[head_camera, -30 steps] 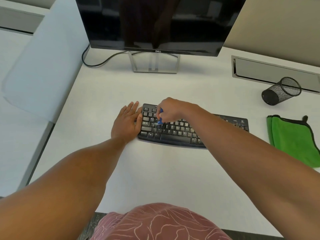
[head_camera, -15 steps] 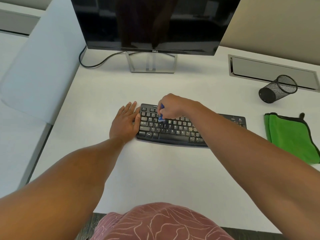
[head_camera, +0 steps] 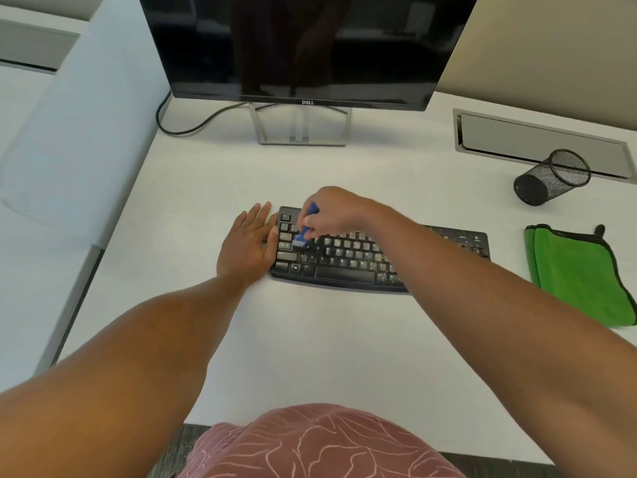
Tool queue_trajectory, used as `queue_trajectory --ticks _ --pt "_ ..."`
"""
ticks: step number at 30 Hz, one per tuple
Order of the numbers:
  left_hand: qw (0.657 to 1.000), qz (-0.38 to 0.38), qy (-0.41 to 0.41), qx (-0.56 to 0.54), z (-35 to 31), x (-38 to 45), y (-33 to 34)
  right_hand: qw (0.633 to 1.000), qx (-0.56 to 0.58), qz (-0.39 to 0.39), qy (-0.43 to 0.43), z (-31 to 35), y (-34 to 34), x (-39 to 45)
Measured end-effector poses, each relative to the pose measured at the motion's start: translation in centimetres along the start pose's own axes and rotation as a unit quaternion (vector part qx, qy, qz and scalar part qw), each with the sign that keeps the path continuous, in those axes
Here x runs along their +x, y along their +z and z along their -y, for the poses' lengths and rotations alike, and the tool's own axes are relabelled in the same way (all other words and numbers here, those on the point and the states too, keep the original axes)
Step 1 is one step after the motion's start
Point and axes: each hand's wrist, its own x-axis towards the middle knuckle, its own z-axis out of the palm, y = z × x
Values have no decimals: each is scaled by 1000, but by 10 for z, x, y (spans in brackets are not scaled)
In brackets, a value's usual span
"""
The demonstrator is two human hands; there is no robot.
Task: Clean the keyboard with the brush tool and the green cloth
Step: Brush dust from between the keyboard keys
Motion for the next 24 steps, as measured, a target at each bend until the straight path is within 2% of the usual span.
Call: queue_trajectory --ticks 2,4,6,9,11,14,16,18,21,24 --pt "1000 -2 0 -2 0 -1 0 1000 7 -1 -6 -3 14 1" --pt "1000 0 0 -3 0 0 0 999 -38 3 2 -12 20 -1" --pt "1000 1 -1 -3 1 0 0 993 -112 29 16 -18 14 -4" --pt "1000 0 0 -2 1 0 1 965 -250 61 57 -16 0 -8" --pt "1000 0 0 -2 1 1 1 966 -246 62 46 -14 -3 -5" --pt "1000 2 1 -1 1 0 1 993 -116 29 7 -9 5 0" --pt "1000 0 3 -2 1 0 1 997 -81 12 5 -10 10 -1" --pt "1000 0 3 0 2 1 1 989 -142 42 23 -16 8 -4" --pt "1000 1 1 4 2 0 2 957 -267 72 87 -27 0 -9" --pt "1000 3 1 7 2 1 2 971 -220 63 70 -37 -5 -11"
